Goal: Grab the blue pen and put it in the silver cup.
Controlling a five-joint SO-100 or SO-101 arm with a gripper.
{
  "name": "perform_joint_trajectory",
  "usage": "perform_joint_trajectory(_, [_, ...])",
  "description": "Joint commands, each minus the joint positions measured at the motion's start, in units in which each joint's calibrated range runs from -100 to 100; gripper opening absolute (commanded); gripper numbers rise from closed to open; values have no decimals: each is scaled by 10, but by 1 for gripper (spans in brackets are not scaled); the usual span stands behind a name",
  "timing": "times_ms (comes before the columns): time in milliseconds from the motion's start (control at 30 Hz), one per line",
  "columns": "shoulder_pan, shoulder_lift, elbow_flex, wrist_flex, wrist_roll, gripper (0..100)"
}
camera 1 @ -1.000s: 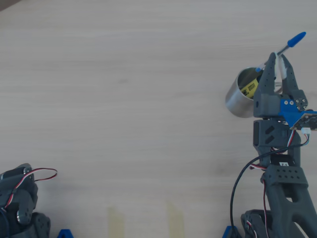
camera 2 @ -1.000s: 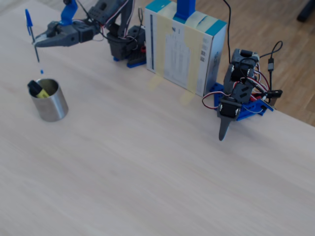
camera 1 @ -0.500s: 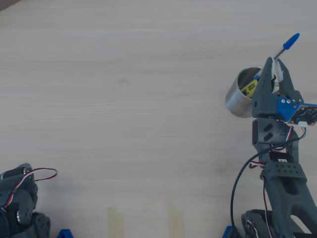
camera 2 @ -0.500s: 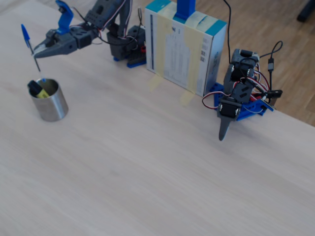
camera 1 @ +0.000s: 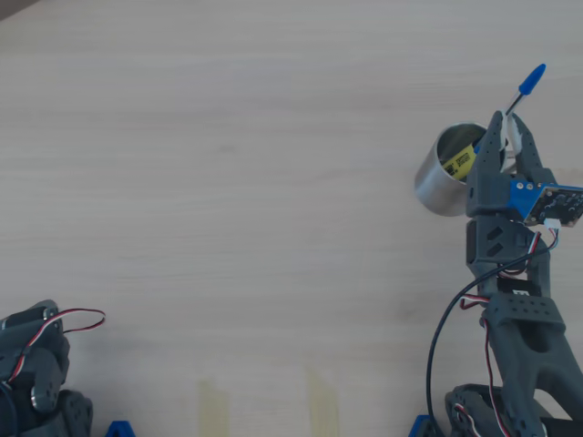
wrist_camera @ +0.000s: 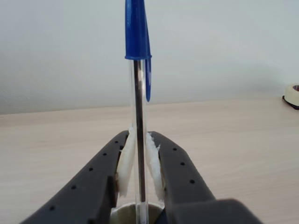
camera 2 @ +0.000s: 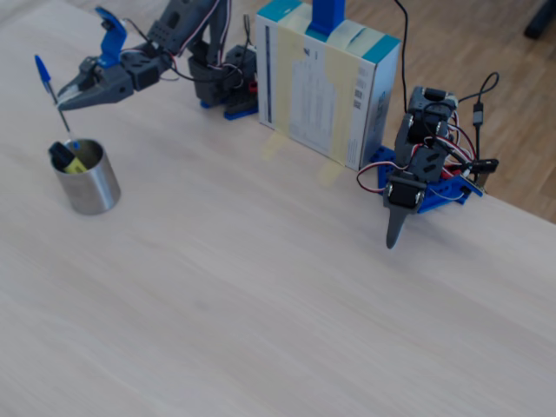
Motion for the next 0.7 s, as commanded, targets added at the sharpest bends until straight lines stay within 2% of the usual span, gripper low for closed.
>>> perform_joint_trajectory(0, [4, 0, -3, -3, 3, 2])
perform_joint_trajectory(667, [22, 1, -2, 126, 3, 2])
